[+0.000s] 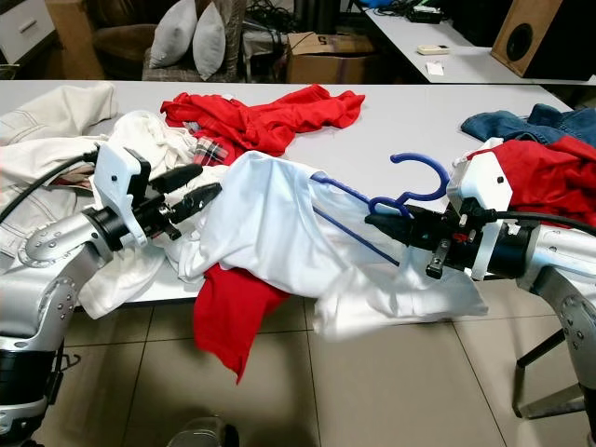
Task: Hang hanger
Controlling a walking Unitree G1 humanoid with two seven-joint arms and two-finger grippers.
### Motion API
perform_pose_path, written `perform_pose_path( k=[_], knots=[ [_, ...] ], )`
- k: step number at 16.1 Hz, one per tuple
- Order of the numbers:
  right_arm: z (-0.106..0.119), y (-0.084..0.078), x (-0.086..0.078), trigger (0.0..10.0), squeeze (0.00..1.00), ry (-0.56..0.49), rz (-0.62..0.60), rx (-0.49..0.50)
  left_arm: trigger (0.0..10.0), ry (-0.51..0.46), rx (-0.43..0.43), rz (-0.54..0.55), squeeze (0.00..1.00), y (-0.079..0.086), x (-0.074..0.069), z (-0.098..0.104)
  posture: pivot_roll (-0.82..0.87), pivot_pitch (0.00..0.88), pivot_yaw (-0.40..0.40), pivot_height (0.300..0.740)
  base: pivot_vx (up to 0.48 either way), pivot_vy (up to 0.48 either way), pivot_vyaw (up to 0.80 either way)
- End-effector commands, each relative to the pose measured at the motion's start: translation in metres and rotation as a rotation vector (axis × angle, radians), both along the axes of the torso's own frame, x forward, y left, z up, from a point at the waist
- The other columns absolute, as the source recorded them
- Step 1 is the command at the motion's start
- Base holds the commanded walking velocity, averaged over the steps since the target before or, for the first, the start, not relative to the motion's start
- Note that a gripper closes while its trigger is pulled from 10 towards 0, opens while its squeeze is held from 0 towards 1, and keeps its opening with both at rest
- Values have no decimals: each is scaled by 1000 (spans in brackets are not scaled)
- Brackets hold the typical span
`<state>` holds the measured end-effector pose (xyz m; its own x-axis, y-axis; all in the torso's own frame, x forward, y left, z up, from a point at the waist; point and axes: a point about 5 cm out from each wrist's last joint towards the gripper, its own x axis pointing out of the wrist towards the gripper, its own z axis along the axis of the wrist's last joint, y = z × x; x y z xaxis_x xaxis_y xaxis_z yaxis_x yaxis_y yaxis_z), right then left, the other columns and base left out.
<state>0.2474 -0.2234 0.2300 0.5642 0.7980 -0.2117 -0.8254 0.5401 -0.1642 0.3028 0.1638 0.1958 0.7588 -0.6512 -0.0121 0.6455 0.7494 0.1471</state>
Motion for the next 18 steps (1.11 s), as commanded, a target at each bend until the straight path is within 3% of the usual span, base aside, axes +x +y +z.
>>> perform_pose_path(
  k=[1,10,16,18],
  knots=[
    [4,-3,-2,0,0,-12,-17,2,10000,2,17,18,0,2,-2,0,55,0,-15,740,-285,0,0],
    [22,-11,-11,0,0,-40,-23,-25,10000,4,26,38,0,1,-5,-2,52,0,-20,740,-260,0,0],
    [36,-12,-24,0,0,-41,21,-51,10000,20,47,49,0,2,-8,-11,49,0,-21,740,0,0,0],
    [43,-6,-28,0,0,-47,67,-6,10000,33,50,81,0,6,-8,-16,49,0,-21,740,0,0,0]
  ],
)
